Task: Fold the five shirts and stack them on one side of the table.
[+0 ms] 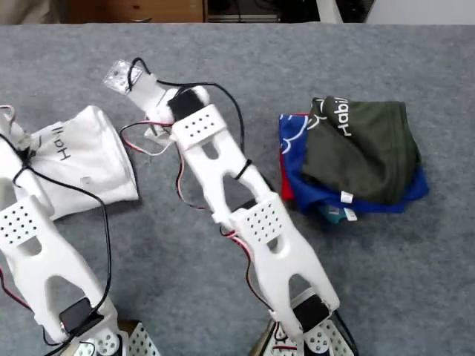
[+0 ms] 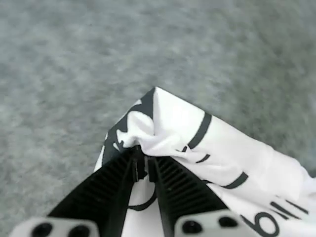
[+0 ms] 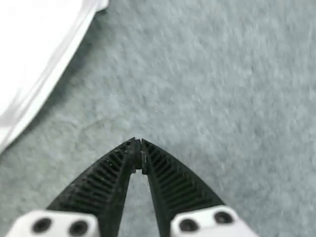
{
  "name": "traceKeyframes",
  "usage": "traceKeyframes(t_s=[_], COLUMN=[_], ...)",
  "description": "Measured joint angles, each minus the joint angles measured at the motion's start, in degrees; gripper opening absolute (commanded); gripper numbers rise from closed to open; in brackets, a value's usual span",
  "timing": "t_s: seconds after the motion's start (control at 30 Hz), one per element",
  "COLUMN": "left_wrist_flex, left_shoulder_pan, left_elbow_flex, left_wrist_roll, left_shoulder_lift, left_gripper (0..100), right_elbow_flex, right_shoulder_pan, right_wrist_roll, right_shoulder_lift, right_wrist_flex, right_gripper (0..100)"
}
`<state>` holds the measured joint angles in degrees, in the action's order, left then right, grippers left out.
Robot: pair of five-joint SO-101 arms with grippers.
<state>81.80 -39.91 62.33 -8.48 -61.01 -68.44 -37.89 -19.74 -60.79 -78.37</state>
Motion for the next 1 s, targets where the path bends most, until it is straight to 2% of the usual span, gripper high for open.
traceKeyframes(t_s=[0.17,0.27,0.37,0.43,0.63,0.83,1.0], left_wrist_flex=[0.0,0.0,0.18,1.41,9.49,11.78,5.19], left_shoulder_pan=[-1.23,-2.02,-2.99,-3.43,-3.78,-3.78,-4.57], left_elbow_flex=[0.0,0.97,2.02,2.81,13.1,17.85,12.04], left_wrist_roll=[-5.63,-8.18,-9.58,-9.76,-9.67,-5.71,-5.19], left_shoulder_lift=[0.0,0.0,0.0,0.0,-0.18,-0.26,-0.53], left_gripper=[3,3,5,11,27,28,28], right_elbow_flex=[0.0,0.0,-0.88,-2.02,-5.27,-5.45,-5.45], right_shoulder_pan=[-2.02,-3.16,-4.13,-4.57,-5.54,-8.97,-10.9], right_wrist_roll=[0.0,2.99,10.73,17.85,39.56,48.79,55.47], right_shoulder_lift=[0.0,0.0,-0.18,-0.26,-0.26,-0.26,-0.26], right_wrist_flex=[0.97,1.58,2.9,3.08,2.99,2.99,2.99], right_gripper=[0.5,3.8,15.4,21.2,22.3,22.3,22.3])
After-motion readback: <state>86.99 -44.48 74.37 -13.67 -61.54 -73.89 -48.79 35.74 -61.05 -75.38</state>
